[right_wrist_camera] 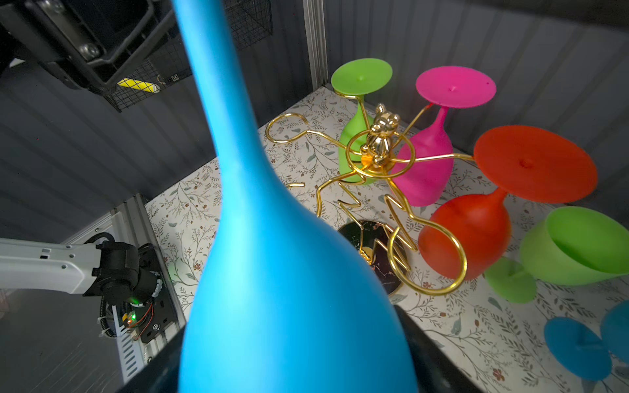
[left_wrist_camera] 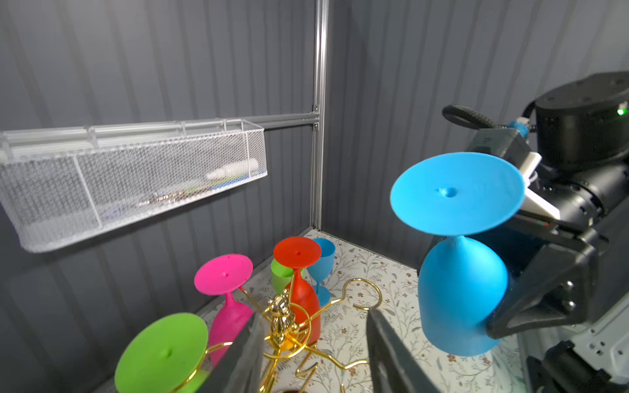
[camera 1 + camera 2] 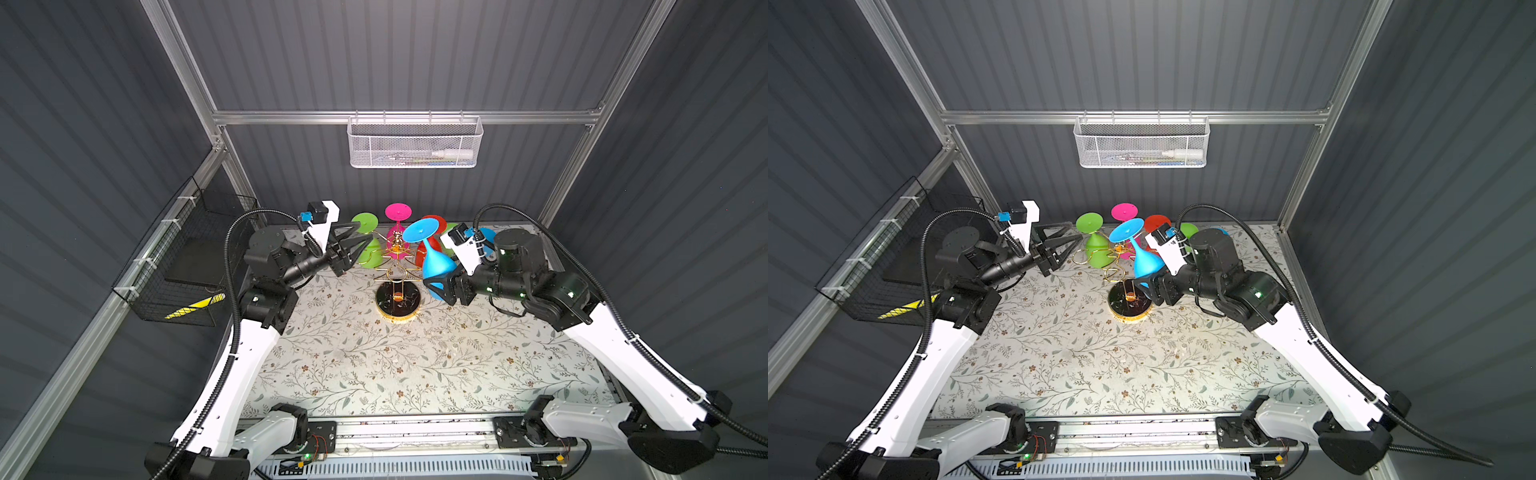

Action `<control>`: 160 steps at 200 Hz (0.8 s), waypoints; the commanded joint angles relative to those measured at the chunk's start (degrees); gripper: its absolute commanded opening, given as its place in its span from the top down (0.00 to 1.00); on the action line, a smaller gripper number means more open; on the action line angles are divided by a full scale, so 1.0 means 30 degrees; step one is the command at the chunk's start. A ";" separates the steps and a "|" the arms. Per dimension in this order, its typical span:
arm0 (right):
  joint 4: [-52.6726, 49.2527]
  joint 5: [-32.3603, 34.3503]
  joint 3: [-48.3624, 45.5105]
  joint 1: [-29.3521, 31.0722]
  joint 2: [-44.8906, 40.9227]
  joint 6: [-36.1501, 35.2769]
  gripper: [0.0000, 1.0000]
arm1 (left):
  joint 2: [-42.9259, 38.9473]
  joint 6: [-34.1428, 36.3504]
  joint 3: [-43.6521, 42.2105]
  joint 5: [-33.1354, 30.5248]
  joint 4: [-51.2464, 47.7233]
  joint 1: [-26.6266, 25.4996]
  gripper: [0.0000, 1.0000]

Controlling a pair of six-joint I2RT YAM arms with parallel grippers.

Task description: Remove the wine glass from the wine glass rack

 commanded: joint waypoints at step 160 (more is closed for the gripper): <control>-0.0536 -0.2780 0.1770 0.0208 0.1916 0.1995 0.42 | 0.1223 0.7630 -0.0220 -0.2311 0.2683 -0.3874 0.55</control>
